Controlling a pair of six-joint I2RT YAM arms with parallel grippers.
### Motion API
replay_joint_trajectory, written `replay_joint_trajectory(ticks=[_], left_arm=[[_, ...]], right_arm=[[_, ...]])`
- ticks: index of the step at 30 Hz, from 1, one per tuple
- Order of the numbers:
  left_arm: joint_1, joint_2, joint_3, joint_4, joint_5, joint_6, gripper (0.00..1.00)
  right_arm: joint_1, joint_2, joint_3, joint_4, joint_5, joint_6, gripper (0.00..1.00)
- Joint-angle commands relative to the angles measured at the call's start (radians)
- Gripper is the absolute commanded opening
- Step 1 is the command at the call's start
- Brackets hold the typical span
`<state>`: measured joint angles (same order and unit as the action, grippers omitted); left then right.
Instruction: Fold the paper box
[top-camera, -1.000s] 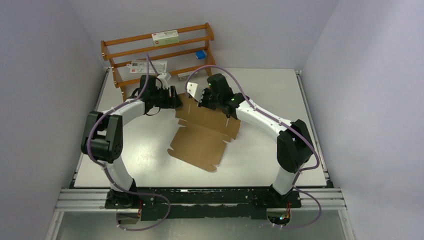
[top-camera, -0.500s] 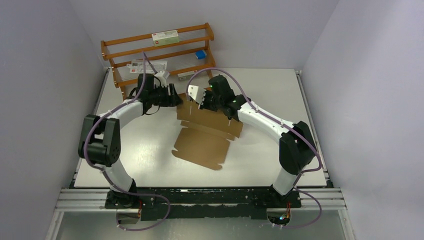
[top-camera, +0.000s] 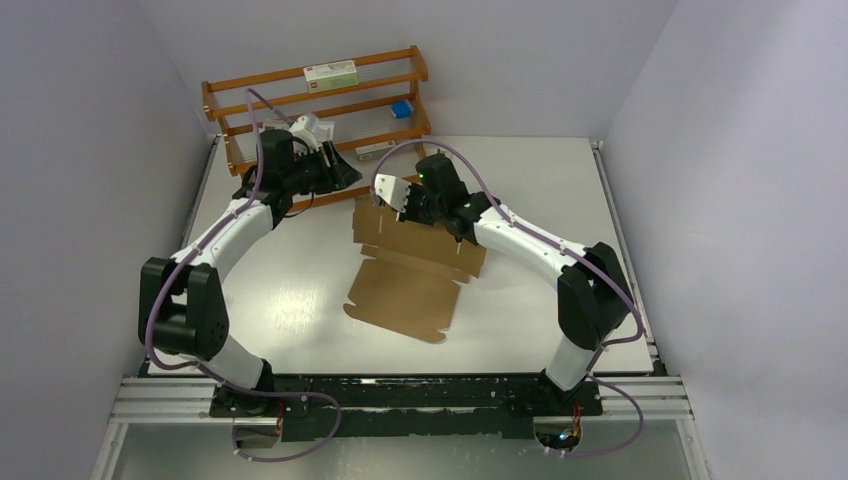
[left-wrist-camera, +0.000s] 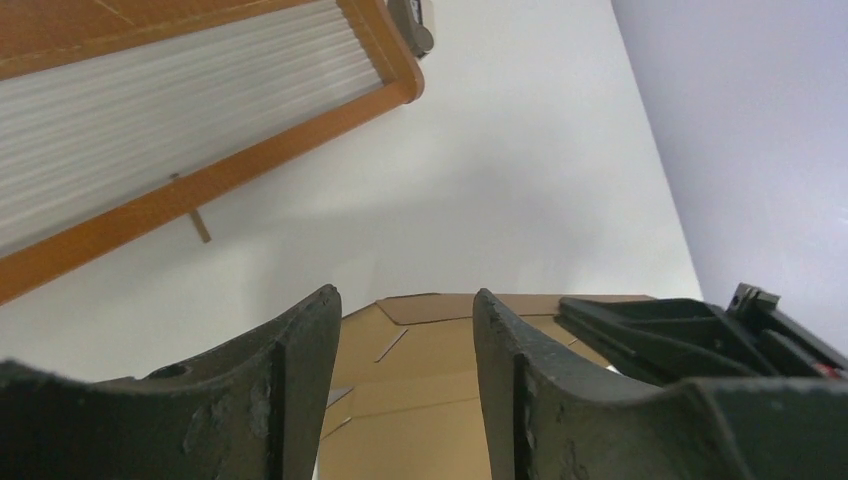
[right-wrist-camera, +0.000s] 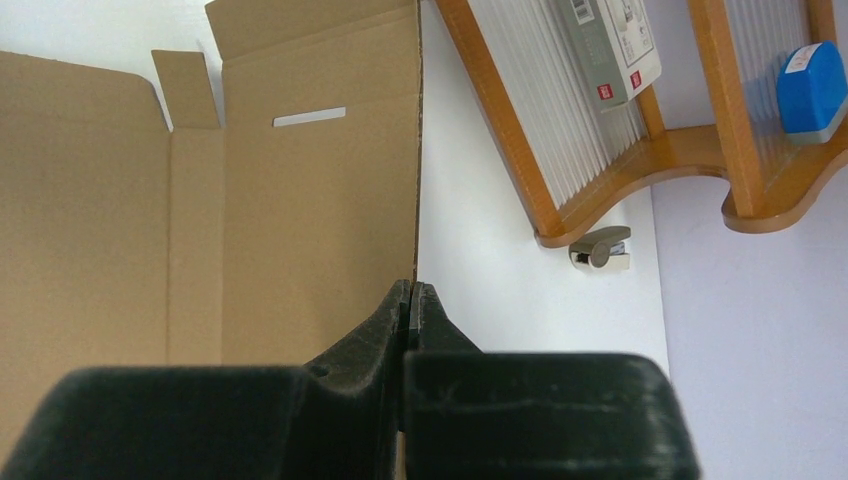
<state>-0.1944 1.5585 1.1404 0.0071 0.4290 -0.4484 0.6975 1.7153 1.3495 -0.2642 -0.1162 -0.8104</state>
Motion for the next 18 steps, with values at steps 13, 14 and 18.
replay_joint_trajectory(ticks=[13, 14, 18], left_arm=[[-0.084, 0.09, 0.081, -0.071, 0.038, -0.089, 0.5], [-0.086, 0.09, 0.075, -0.07, 0.045, -0.092, 0.5], [-0.099, 0.086, 0.061, -0.071, 0.054, -0.102, 0.49]], right_arm=[[0.01, -0.031, -0.028, 0.068, 0.025, -0.015, 0.0], [0.009, -0.03, -0.029, 0.073, 0.026, -0.014, 0.0], [0.01, -0.025, -0.028, 0.086, 0.026, -0.011, 0.0]])
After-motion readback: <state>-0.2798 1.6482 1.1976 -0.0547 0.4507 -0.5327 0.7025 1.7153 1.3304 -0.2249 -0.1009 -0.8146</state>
